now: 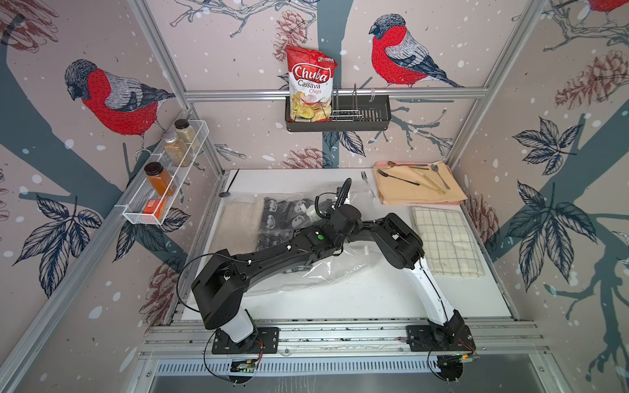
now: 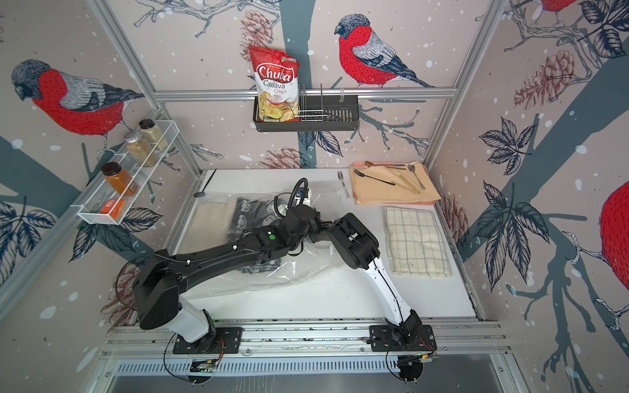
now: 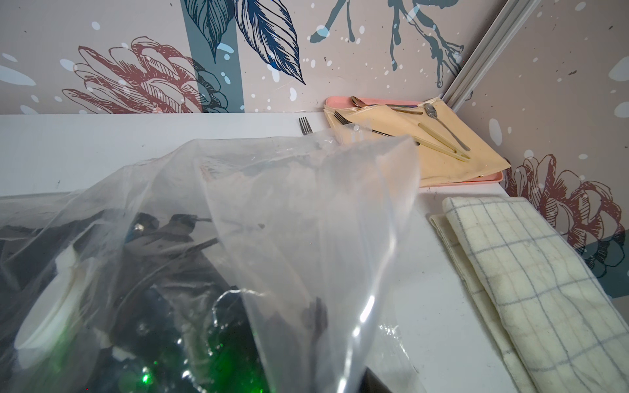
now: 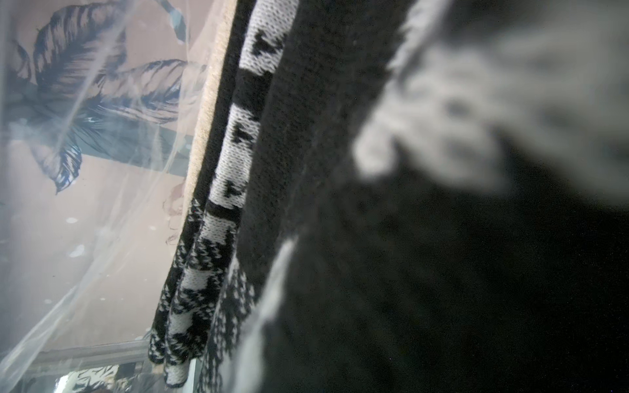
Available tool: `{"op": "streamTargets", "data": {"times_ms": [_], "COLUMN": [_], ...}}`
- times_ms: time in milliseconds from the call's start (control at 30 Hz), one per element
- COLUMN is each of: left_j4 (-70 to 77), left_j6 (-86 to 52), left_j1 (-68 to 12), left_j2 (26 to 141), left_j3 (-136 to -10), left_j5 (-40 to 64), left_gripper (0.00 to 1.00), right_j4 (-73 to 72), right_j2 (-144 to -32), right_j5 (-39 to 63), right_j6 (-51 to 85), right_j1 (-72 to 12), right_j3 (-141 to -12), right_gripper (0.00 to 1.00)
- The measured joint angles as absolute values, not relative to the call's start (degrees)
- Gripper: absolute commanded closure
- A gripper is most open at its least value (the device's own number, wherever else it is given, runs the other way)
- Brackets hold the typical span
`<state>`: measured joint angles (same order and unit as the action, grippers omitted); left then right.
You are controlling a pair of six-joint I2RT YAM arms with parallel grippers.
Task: Take the scarf out of the vacuum bag
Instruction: Take out the scarf from the vacuum bag.
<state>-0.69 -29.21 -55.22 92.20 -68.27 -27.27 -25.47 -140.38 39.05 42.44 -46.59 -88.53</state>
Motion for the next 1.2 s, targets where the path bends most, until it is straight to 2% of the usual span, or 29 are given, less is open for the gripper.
{"op": "streamTargets", "data": {"times_ms": [767, 1200], "left_j4": [4.05, 4.19], "left_j6": [-30.17, -30.17], "left_j1": [-55.59, -55.7], "left_j2": [92.66, 92.82], "left_j3": [-67.31, -66.96], "left_j5": [-24.16, -23.75], "left_gripper": [1.0, 1.0], "right_j4": [-20.71, -19.88], "right_j2": [-133.58, -127.96], "right_j5": [38.24, 41.58], "right_j6": [38.61, 38.92], "right_j1": [-45.25, -42.68], "right_j3": [-80.03, -72.14], "right_gripper": [1.0, 1.0]}}
